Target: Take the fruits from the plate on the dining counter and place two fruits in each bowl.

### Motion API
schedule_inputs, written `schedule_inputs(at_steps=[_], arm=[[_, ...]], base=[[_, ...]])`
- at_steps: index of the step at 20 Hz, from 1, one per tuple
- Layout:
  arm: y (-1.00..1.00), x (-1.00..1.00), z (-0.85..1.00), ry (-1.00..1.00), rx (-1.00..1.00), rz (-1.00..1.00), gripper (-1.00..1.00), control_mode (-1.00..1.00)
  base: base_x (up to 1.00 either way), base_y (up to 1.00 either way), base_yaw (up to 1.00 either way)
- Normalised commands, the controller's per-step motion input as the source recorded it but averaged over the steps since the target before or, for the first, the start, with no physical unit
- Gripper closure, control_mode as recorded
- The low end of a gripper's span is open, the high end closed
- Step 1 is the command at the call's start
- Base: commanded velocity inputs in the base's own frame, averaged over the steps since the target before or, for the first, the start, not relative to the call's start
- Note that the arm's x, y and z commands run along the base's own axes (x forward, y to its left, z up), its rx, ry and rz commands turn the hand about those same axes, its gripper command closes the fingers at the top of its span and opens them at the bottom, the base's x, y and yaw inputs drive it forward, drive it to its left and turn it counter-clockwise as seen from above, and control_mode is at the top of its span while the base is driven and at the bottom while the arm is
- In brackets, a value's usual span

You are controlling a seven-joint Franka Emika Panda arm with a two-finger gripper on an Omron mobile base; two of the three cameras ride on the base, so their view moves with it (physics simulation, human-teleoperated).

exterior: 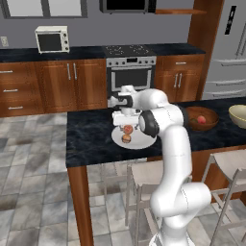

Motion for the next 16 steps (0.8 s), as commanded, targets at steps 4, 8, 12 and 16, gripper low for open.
schedule_inputs(at_steps=[4, 8, 12, 16], arm=[[0.00, 0.00, -0.15, -0.10, 0.00, 0.00, -1.00, -1.00], [0.00, 0.00, -0.04, -0.12, 0.00, 0.00, -1.00, -1.00], [0.00, 0.00, 0.00, -0.03, 0.00, 0.00, -1.00, -1.00], [0.00, 0.00, 0.00, -0.01, 0.00, 0.00, -1.00, -1.00]], base=[[0.00, 0.00, 0.00], [0.00, 0.00, 0.00], [0.00, 0.00, 0.00], [0.00, 0.00, 0.00]])
